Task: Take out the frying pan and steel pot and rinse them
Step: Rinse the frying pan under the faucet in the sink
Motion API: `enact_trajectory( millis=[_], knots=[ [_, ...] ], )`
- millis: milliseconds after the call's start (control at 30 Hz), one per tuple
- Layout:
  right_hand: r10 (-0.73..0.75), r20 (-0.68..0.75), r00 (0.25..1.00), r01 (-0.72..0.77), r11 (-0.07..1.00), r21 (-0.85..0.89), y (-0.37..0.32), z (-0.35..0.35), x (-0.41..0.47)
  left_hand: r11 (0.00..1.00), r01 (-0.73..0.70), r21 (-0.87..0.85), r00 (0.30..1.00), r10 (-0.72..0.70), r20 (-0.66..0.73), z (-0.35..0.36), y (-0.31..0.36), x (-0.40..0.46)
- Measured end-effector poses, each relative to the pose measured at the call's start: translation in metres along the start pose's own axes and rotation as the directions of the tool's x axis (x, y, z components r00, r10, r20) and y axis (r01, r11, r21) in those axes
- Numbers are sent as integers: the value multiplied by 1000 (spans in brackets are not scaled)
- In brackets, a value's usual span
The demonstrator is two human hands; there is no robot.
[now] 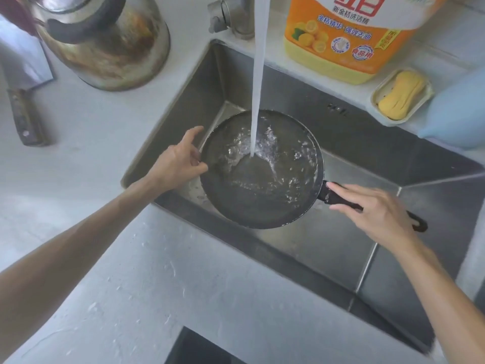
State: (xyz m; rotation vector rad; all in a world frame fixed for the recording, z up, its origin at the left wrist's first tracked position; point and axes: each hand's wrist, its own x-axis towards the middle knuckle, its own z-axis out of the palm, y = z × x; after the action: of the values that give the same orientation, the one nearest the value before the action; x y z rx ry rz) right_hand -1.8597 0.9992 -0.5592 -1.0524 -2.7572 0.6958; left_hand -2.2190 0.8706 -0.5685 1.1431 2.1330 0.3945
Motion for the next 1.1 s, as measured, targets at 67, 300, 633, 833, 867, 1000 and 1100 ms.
enact_trajectory(
  millis=[67,300,633,833,867,1000,1100],
  knots=[
    [-78,-68,995,69,989,-129,4,-7,5,999,34,-40,999,-35,-9,6,-1,7],
    [-87,-256,963,17,965,-261,3,-17,22,997,59,-58,997,-63,-55,9,8,23],
    [319,72,945,-319,948,-11,4,-17,42,987,-134,-91,959,106,-263,-4,21,30],
    [266,333,905,-395,817,420,4,-8,30,961,-225,-160,924,158,-349,-9,19,37],
    [252,346,904,-404,770,494,7,-4,27,952,-250,-177,913,172,-369,-10,20,37],
    [188,344,920,-385,597,704,8,10,15,936,-307,-174,890,217,-402,-12,15,40],
    [212,276,938,-347,565,748,5,12,11,923,-329,-201,899,241,-365,-14,8,43]
  ],
)
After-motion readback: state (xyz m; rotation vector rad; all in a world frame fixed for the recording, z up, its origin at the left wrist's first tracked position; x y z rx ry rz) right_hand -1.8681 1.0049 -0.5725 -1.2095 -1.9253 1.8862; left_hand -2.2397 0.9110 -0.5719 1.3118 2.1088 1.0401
